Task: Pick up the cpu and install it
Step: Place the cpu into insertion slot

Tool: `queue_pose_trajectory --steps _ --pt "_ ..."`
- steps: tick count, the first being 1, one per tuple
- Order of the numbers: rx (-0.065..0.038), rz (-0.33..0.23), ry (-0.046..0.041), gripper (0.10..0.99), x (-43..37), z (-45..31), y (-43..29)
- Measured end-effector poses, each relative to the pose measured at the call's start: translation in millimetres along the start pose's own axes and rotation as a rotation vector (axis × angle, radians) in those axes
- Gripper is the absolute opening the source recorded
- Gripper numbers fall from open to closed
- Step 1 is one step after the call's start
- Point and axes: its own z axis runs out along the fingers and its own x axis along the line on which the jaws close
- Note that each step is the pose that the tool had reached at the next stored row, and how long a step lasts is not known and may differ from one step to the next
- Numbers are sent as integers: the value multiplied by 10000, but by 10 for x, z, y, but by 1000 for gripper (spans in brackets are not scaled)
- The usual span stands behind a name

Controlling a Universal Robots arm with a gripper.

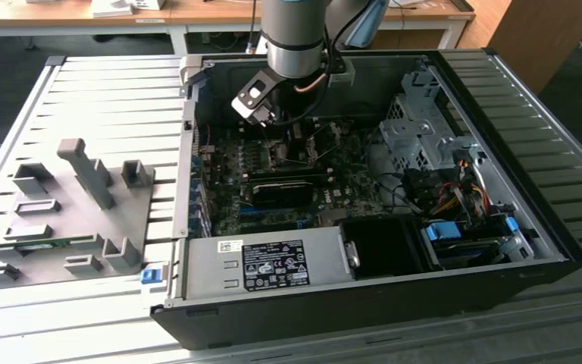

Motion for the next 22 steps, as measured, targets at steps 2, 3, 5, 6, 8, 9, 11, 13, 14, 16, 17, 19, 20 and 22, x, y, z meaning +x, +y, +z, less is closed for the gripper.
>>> queue_pose_trajectory --steps 2,3,5,6,8,9,11,13,14,16,17,19,20,22 --pt "3 0 -4 412 -1 -8 0" --pt "3 0 -3 412 -1 -12 0" --pt "2 0 -1 294 0 -17 0" --pt "2 0 -2 294 0 -20 0" --pt "3 0 -4 176 0 -24 0" --pt "2 0 -3 176 0 -26 0" --pt "3 0 -5 118 -1 -35 0" --pt "2 0 -3 106 0 -43 1" --pt "0 0 -1 106 0 -44 1" --pt "3 0 -5 106 -1 -54 1" --pt "2 0 -4 106 -1 -58 1" --pt "0 0 0 106 0 -59 2" --pt "1 0 -2 106 0 -62 1" --pt "3 0 -6 106 -1 -69 1"
